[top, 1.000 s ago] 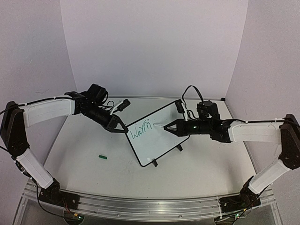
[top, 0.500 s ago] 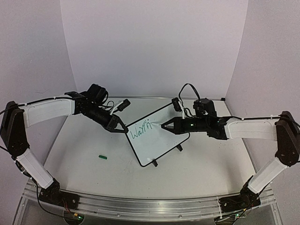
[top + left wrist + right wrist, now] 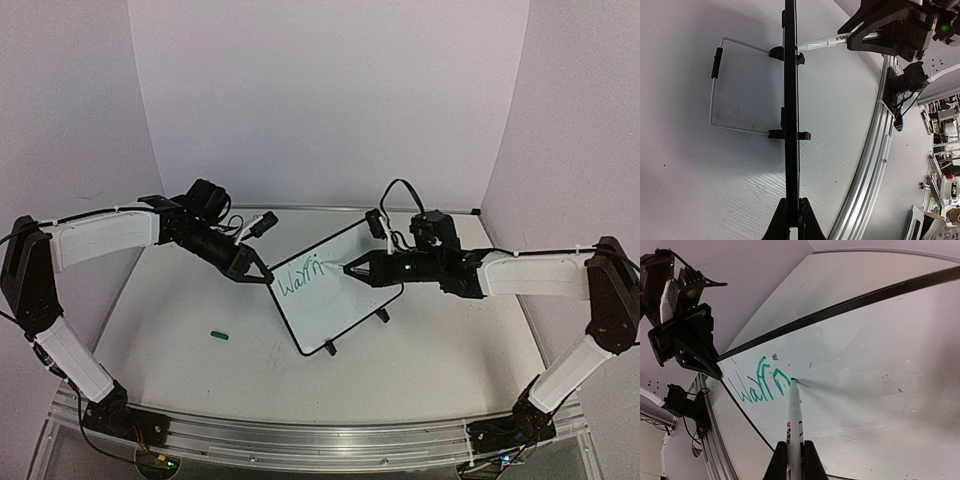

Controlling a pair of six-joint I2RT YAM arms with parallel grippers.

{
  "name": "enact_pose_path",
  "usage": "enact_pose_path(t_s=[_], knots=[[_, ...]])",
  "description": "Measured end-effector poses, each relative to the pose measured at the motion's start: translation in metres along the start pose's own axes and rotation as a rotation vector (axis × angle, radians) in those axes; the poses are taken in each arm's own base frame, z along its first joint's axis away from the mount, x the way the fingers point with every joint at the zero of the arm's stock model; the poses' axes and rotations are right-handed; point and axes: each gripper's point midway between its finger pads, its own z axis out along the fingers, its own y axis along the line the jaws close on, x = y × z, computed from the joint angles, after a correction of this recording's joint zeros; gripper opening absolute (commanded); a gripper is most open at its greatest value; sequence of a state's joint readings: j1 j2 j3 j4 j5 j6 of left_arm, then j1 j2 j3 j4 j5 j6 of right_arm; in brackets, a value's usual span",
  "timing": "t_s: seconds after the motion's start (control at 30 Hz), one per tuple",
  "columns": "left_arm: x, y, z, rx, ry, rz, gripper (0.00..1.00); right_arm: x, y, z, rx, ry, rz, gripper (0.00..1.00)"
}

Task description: Write a sentence on the whiteboard

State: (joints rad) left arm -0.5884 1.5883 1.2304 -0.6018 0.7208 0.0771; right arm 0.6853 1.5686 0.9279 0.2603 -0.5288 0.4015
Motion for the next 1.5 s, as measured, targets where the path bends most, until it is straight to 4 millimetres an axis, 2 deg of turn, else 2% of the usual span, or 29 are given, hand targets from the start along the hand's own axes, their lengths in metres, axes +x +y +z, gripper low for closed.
enact_pose_path(t_s=[0.33,0.93,1.5], knots=[[0.0,0.0,0.0,0.0,0.0,0.004,0.0,-0.014,-0.001,-0.01,0.049,-0.054,-0.012,0.0],[0.0,0.0,0.0,0.0,0.0,0.005,0.0,-0.015,0.012,-0.01,-0.017,-0.032,-0.038,0.0],[0.0,0.0,0.0,0.0,0.001,0.004,0.0,-0.01,0.003,-0.003,0.006,-0.017,-0.029,0.0]])
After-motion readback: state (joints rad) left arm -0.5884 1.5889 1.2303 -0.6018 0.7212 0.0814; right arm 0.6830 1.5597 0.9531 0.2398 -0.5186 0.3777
